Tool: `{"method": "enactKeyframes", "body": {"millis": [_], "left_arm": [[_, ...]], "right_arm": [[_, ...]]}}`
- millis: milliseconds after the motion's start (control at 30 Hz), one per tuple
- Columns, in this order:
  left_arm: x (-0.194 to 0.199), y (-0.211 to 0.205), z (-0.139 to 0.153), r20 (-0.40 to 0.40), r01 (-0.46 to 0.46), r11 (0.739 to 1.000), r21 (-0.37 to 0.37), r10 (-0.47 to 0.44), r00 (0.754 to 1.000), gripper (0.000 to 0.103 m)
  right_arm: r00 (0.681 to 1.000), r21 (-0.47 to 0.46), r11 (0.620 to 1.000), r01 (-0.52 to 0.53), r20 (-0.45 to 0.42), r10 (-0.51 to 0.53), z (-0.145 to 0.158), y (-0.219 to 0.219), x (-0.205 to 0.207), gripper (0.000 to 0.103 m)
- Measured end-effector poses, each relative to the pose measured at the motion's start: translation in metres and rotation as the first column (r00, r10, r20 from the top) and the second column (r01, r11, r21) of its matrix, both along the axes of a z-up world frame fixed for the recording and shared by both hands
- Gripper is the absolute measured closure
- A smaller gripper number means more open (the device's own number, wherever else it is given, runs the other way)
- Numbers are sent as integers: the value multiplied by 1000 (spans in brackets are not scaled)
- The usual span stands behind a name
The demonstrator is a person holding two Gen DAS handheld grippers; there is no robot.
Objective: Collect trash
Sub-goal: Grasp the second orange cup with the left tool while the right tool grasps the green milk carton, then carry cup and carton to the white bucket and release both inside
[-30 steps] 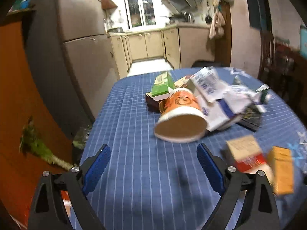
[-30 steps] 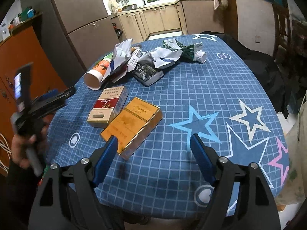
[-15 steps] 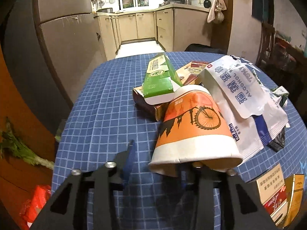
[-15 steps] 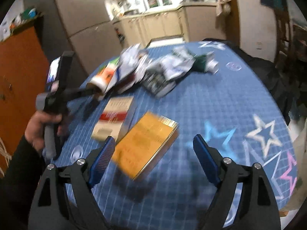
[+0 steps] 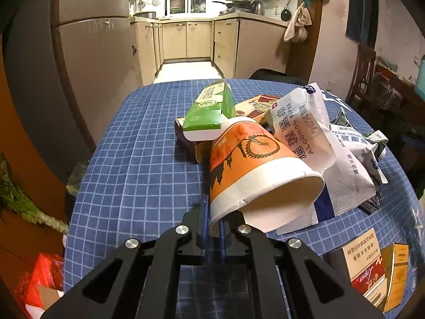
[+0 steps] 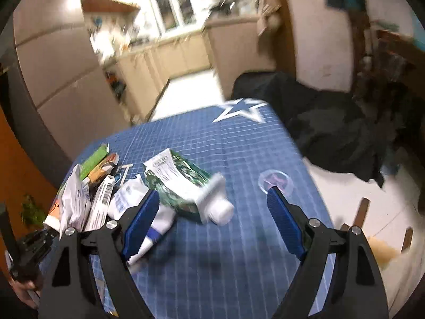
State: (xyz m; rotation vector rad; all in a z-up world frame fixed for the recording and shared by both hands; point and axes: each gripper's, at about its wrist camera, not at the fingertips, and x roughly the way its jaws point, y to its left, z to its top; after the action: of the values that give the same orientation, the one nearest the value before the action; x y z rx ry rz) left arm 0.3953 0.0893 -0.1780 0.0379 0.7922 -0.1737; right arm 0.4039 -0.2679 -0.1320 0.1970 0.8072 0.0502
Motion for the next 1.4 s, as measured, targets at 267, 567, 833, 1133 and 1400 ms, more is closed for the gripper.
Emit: {"method": "enactKeyframes", "body": {"millis": [267, 567, 833, 1133, 1400], "left_arm": [[-4, 9, 1, 12, 2, 1000, -10, -2, 1000, 95], [1, 12, -1, -17, 20, 999, -40, -21, 1000, 94], [10, 19, -6, -59, 43, 991, -124, -51, 997, 95], [-16, 16, 3, 21, 41, 995, -90, -39, 999, 98], [-51, 23, 19, 53, -18, 994, -105, 23, 998, 98]], "right_arm": [[948, -160, 952, -259, -232, 219, -25, 44, 86, 5], [915, -148, 948, -281, -340, 218, -57, 25, 96, 5], [956, -174, 961, -213, -239, 168, -57, 20, 48, 24], [986, -100, 985, -138, -105, 128, -34, 11, -3, 34], [992, -30, 992, -122, 2, 122, 9, 7, -20, 35]]}}
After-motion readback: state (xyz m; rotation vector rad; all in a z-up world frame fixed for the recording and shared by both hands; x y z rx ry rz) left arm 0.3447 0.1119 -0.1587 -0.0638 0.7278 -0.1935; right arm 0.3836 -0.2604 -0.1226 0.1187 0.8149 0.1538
